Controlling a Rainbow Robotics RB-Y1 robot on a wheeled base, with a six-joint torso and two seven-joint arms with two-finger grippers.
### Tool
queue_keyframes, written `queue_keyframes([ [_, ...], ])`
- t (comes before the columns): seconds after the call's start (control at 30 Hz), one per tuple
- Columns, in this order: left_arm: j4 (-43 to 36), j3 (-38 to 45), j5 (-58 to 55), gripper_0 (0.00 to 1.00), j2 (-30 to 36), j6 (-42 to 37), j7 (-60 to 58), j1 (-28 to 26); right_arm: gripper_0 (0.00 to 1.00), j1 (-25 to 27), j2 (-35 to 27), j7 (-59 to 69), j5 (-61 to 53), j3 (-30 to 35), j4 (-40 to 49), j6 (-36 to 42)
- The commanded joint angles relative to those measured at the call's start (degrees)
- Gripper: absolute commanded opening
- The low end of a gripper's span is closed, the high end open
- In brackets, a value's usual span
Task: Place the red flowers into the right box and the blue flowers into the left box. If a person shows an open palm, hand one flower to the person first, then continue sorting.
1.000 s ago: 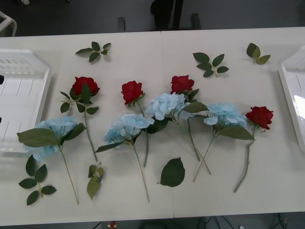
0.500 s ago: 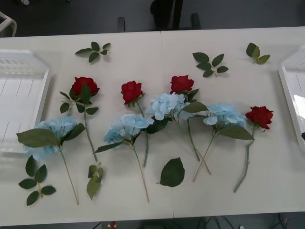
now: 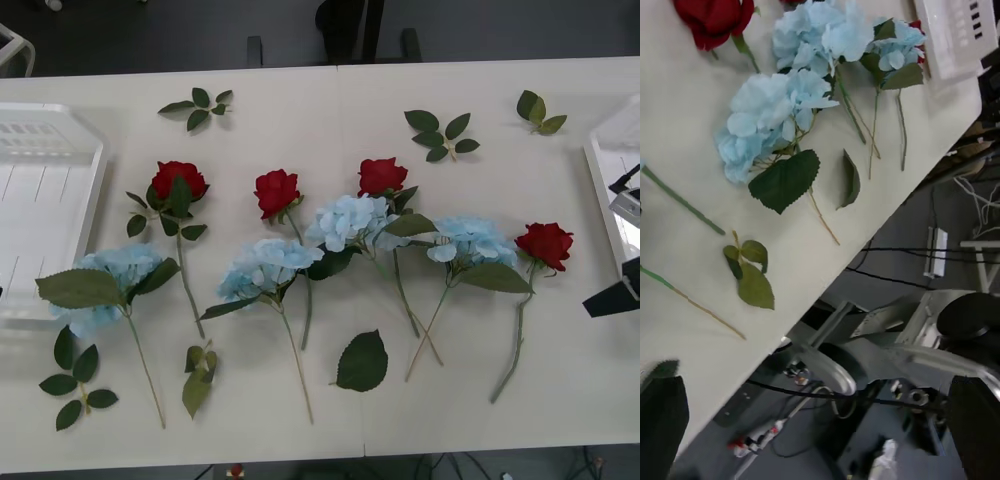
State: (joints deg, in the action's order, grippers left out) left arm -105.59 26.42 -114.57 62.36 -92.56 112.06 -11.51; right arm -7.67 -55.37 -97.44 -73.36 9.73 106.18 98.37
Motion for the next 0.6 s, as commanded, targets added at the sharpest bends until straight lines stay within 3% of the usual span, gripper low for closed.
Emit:
queue_keyframes([
  [0.03, -8.0, -0.3, 2.9, 1.0, 1.5, 3.8, -12.7, -4.8, 1.0, -3.1, 4.9, 3.7, 4.7, -2.1, 1.3, -1.2],
  [0.3, -19.3, -0.5, 18.9, 1.0, -5.9, 7.9, -24.8, -7.6, 1.0, -3.4, 8.5, 6.8, 12.4, -7.9, -0.6, -7.5],
  [0.6, -25.7, -8.7, 38.7, 1.0, -13.8, 13.0, -32.3, -7.1, 1.0, -7.7, 12.0, 6.2, 13.7, -11.4, -11.9, -11.6],
])
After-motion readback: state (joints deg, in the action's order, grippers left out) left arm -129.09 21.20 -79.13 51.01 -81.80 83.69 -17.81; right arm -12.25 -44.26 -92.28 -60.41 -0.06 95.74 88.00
